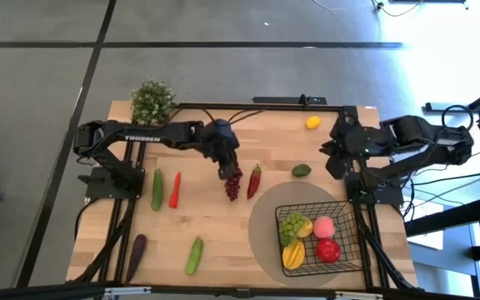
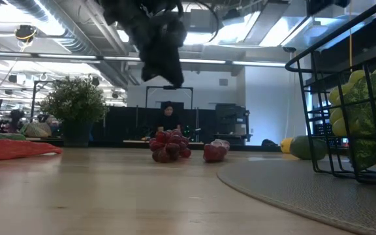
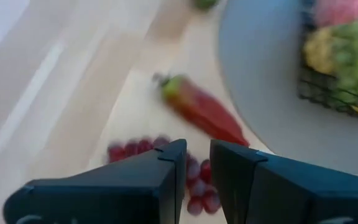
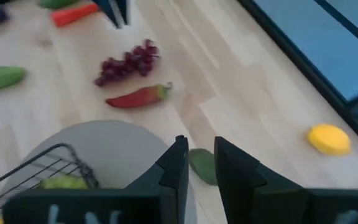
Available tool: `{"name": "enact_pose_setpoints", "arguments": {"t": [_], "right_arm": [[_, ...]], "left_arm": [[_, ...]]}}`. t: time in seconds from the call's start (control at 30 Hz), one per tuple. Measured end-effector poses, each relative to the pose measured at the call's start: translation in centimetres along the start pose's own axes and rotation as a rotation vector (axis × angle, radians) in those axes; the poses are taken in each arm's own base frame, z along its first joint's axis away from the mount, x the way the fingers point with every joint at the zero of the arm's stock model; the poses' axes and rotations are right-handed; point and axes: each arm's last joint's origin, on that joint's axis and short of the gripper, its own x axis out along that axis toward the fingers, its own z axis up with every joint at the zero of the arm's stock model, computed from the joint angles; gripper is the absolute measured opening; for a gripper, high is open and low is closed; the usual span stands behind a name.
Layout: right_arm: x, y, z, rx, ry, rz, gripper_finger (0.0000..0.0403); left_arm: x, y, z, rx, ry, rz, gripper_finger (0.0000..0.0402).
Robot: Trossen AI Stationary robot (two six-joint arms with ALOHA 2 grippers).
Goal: Build produce basket
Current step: Put the lime into the wire basket
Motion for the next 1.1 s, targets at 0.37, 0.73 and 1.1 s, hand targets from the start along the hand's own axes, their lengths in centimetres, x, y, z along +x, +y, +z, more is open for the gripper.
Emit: {"name": "enact_pose_setpoints", "arguments": {"t": [0.37, 0.73, 1.1], "right_arm": [[2.4, -0.8, 0.8, 0.019, 0.186, -0.014, 0.0069], [2.9, -0.6, 0.9, 0.003, 0.205, -0.024, 0.0069], [4.0, -0.2, 0.9, 0.004, 0.227, 0.000, 0.0069]], "left_arm": [[-0.3, 1.1, 1.1, 0.212, -0.064, -0.162, 0.0060], [-0.2, 1.2, 1.1, 0.221, -0.076, -0.067, 0.0060], [-0.2, 1.5, 1.1, 0.217, -0.086, 0.030, 0.0060]]}}
